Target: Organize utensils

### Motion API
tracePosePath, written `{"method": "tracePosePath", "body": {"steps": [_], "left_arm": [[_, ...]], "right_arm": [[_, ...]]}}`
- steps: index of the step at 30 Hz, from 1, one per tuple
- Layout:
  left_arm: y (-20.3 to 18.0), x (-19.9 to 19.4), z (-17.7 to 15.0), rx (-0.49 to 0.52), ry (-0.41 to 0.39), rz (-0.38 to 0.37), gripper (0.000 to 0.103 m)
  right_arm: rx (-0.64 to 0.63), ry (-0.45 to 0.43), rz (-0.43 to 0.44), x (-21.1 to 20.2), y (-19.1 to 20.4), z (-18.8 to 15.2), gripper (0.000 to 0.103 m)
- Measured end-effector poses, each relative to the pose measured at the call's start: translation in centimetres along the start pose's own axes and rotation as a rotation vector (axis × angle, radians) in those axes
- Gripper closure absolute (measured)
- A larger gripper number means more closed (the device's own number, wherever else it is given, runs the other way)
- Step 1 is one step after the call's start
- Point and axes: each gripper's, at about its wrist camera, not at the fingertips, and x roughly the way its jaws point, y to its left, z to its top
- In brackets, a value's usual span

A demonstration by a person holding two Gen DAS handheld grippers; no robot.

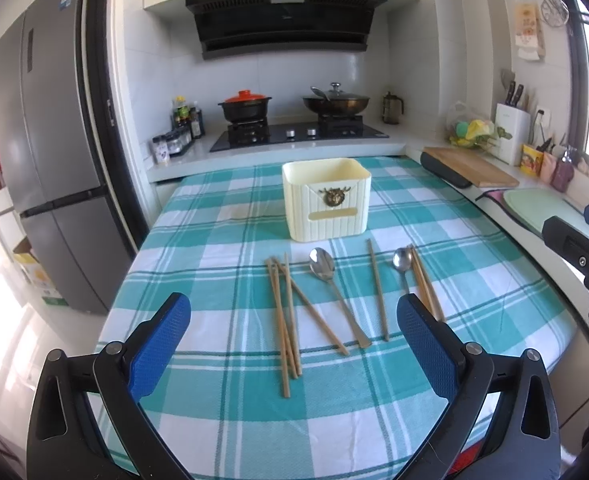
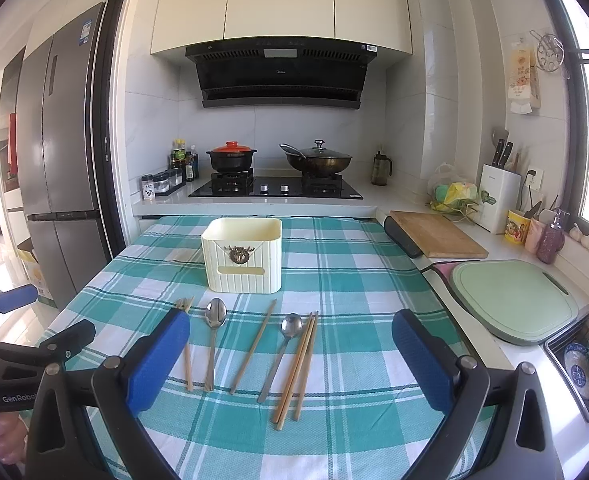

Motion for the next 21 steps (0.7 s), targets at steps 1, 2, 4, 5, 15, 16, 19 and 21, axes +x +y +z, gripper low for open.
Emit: {"method": "tracePosePath", "body": {"steps": [1,2,4,5,15,16,19,21], "left_arm": [[0.1,0.0,0.0,-0.001,0.0,0.002,0.0],[0.2,-0.1,0.0,-0.002,-0.001,0.005,0.0],[0.4,0.0,0.1,-0.006,-0.001,0.011,0.0],[0.3,0.0,0.2,-0.006,0.001,0.013,0.0],[1.2,1.0,0.1,-0.019,0.031,0.029,0.0],[1.3,1.2,0.1,-0.022,0.034,0.033,0.0],[2.2,1.7,0.1,-0.039,0.045,0.045,0.0],[2.8,2.2,0.0,-0.054,0.056,0.053,0.0]], "right_arm": [[0.002,-0.002,-0.001,0.0,0.0,0.0,0.0],[0.005,-0.003,-0.001,0.0,-0.1,-0.1,0.0],[0.011,0.0,0.003,0.2,-0.2,-0.2,0.0],[0.013,0.003,0.006,0.3,-0.3,-0.2,0.0],[0.013,0.018,-0.003,0.9,-0.5,-0.3,0.0],[0.014,0.02,-0.006,1.0,-0.6,-0.3,0.0],[0.018,0.029,-0.014,1.5,-0.8,-0.4,0.0],[0.02,0.033,-0.018,1.8,-0.9,-0.5,0.0]]}}
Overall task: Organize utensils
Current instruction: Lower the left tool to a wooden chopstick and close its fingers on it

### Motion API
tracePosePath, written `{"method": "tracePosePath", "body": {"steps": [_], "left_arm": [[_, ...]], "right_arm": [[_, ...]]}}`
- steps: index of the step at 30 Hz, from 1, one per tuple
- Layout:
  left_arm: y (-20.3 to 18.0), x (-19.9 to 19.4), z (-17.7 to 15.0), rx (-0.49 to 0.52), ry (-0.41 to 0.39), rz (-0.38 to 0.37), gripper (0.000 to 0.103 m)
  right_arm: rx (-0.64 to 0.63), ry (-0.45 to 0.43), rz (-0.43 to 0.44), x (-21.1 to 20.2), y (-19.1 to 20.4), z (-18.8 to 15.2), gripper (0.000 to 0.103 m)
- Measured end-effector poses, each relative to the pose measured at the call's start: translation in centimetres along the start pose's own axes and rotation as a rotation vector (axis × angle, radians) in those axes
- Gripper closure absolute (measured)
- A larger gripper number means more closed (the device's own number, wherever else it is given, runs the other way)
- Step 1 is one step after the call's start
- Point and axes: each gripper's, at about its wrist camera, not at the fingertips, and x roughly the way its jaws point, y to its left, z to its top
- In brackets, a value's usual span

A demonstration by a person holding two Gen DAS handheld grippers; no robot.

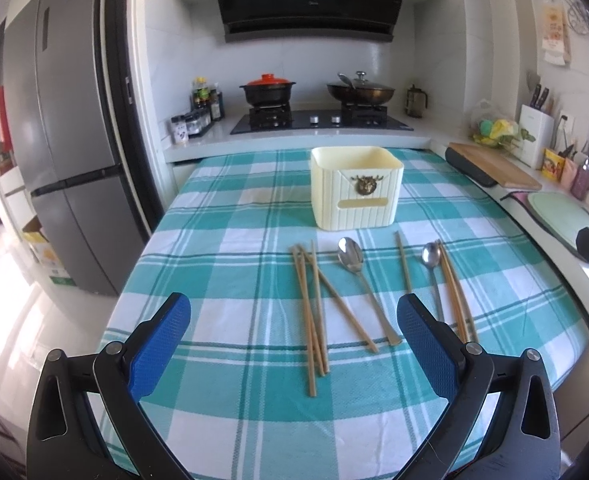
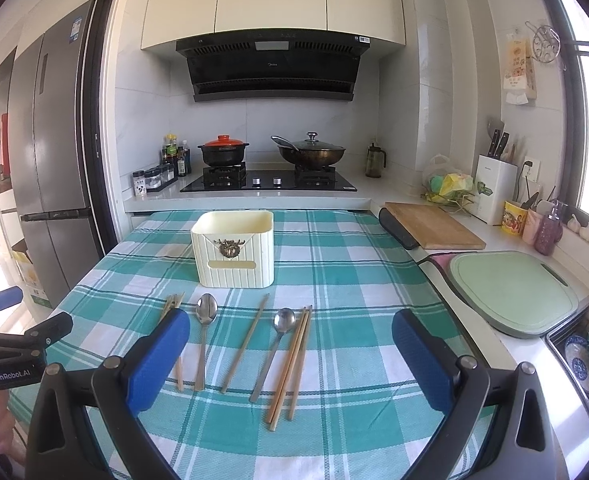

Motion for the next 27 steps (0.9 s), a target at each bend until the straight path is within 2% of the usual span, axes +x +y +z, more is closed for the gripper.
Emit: {"method": "tracePosePath", "body": {"steps": [9,13,20,27], "left_arm": [[2.6,4.0,-0.8,-0.05,0.079,0.048,0.0],[3.1,7.2,-1.7,-0.057,0.143,0.036,0.0],[2.4,13.2,-2.9,-0.015,0.254,0.027,0.0],[1.2,17.9,-2.8,0.028,0.309,0.036,0.0]], "right_arm": [[-0.008,0.03,-0.01,1.6,-0.4,-0.8,0.0],[-0.005,0.075,-0.018,3.3,-0.8,-1.5,0.0],[0.002,0.167,-0.041,6.5,-1.4,-3.4,0.0],[0.002,0.235,-0.048,8.7,-1.6,-4.5,0.0]]}}
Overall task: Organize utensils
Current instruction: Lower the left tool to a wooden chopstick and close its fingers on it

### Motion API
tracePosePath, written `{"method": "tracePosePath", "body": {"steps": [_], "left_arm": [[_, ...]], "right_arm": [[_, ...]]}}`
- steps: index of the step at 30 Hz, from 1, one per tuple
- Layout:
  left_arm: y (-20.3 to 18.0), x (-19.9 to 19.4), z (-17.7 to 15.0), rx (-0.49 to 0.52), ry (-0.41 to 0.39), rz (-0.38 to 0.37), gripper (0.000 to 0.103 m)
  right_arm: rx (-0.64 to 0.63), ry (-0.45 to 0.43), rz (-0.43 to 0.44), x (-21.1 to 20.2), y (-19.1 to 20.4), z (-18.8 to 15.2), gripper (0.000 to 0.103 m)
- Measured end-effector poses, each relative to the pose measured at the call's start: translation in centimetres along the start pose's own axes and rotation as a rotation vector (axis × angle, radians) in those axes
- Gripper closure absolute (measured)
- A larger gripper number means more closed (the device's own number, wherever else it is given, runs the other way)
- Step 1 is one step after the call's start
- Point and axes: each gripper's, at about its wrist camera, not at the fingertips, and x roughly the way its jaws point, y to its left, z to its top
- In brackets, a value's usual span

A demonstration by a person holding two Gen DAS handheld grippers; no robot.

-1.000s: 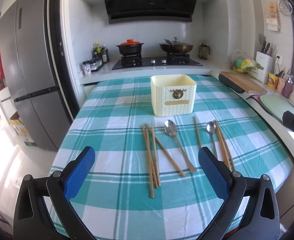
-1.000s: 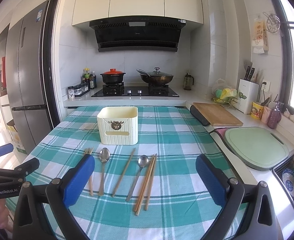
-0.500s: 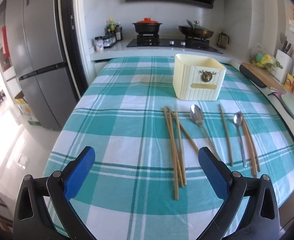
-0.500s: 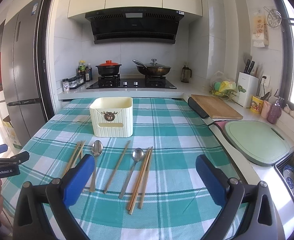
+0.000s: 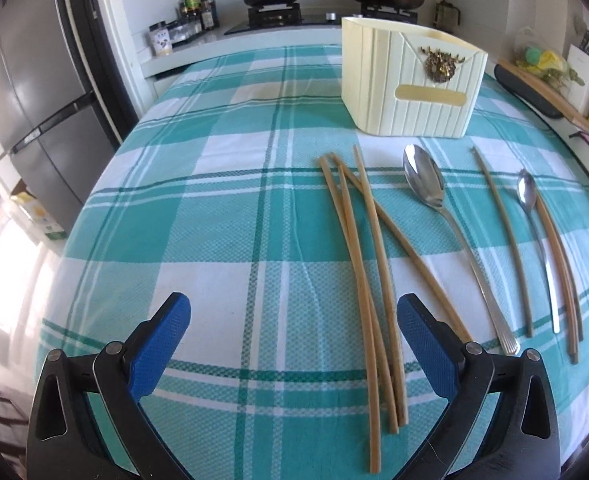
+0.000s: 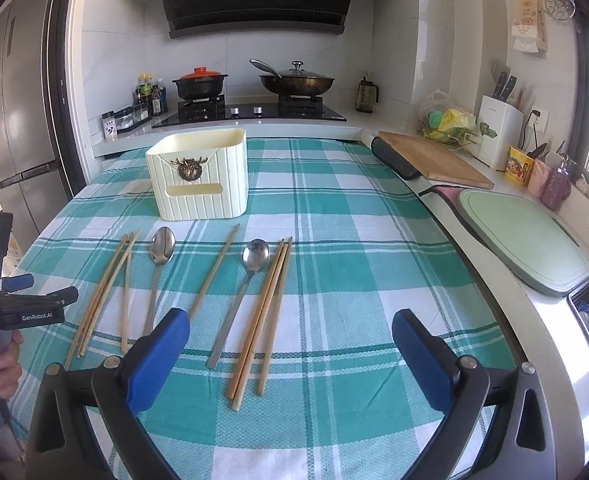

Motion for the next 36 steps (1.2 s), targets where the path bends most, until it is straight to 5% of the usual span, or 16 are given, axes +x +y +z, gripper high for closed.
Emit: {"method": "tracePosePath", "body": {"steps": [18,25,27,29,31,36], "left_arm": [[1.2,3.9,0.1,-0.038,0.056,0.04,0.0],[1.2,4.1,0.0,-0.012,0.036,0.025,0.0],[1.4,4.1,-0.1,-0.016,0.031,0.016,0.0],[1.7,4.2,-0.1,-0.033,0.038,-0.003,0.0],[2.2,4.5,0.0,-0.055,0.055,-0.036,0.0],[2.2,4.4,-0.1,-0.045,0.05,-0.047,0.0]], "right_arm": [[-0.016,0.075,0.0,3.7,0.5,-0.3,0.0],[0.071,0.194,0.088,8.6,-1.7,-0.8,0.0],[0.086,0.227,0.116,9.9,-2.0,-0.8,0.004],[0.077,0.255,0.125,11.2,-1.8,-0.7,0.021],[0.071,0.28,0.107,12.3,-1.7,-0.8,0.028],[0.054,0.331,0.09,14.0,-1.3,-1.2,0.032]]}}
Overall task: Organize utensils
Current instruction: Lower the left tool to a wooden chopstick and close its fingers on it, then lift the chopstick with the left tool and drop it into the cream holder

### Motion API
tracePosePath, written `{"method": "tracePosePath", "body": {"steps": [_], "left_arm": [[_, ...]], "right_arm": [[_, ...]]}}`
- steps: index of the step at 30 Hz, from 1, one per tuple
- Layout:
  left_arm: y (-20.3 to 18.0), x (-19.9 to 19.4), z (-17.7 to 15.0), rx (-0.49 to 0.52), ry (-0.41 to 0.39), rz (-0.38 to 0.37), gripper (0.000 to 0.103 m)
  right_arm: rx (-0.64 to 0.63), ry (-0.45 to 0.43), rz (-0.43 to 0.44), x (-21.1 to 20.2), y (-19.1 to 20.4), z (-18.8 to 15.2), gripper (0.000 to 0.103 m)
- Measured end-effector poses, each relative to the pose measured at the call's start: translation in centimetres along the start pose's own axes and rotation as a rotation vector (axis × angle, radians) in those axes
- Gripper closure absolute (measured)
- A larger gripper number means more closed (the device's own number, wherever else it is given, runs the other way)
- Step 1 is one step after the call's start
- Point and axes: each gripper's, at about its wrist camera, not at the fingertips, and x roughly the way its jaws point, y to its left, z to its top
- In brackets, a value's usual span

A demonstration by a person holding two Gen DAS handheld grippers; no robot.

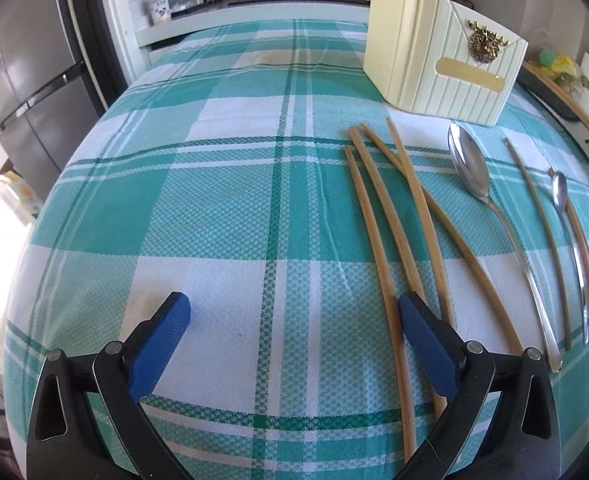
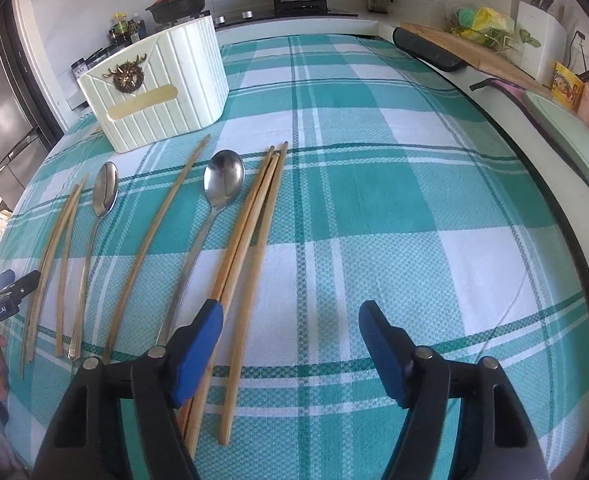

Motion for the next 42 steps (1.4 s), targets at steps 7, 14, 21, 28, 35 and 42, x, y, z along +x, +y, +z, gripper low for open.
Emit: {"method": "tracePosePath", "body": {"steps": [7,14,21,28,35,42], "left_arm": [[0.0,0.0,0.1,0.008,0.012,-0.008,0.0],[0.7,1.3,2.2,0.076,0.122,-0.048,0.0],[-0.1,2.1,4.5,0.125,0.17,-0.082,0.019],[-2.0,2.8,6.8,0.178,0.193,-0.095,0.054],[-2.2,3.5,8.3,0.157,0.18,-0.148,0.098],[-0.2,-1.9,8.7,0.081,0.038,-0.223,0.1]], "right_arm": [[-0.042,0.016,-0.073,0.4,-0.1,-0.1,0.042],[-0.144,0.088,-0.019,1.5,-0.5,1.9,0.042],[-0.235,0.148,0.007,3.9,0.2,5.8,0.042],[-0.212,0.148,0.022,6.6,0.4,10.1,0.058],[-0.157,0.139,0.044,7.6,0.3,12.2,0.097],[-0.064,-0.016,0.163,0.9,-1.5,12.0,0.097]]}}
